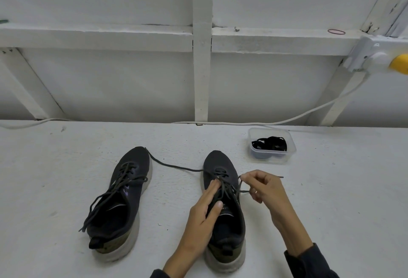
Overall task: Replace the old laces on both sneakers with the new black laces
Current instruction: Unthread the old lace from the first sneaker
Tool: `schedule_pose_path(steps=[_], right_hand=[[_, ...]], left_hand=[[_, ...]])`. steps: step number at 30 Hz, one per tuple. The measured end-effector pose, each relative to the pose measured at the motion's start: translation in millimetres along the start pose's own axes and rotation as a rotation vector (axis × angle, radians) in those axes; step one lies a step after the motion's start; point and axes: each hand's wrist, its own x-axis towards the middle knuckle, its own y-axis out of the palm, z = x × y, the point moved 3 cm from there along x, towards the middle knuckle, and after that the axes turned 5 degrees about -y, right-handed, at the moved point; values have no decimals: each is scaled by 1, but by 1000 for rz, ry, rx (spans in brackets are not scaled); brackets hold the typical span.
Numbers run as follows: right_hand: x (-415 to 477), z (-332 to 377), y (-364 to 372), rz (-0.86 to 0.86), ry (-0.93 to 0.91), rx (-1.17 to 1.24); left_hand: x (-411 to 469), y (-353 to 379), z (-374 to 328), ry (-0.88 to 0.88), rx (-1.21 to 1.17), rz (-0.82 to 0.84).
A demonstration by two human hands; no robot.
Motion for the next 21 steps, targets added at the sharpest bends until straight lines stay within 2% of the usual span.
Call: schedule_pose_path(steps=[6,8,10,14,16,21], right_hand=[[-5,-3,3,324,60,-136],[-8,-5,3,364,52,-148],[-6,-5,1,303,21,-112],[7,-4,-12,-23,-16,64],[7,-5,-12,-42,-13,93],[-5,-7,2,299,58,-95]], left_hand=[[0,0,1,-5,-14,-12],[0,0,1,-8,-12,-22],[0,0,1,-12,-16,-20],[0,-1,2,-10,-21,-1],[-1,-1,2,-10,-22,0],[0,-1,1,-7,-12,-11]])
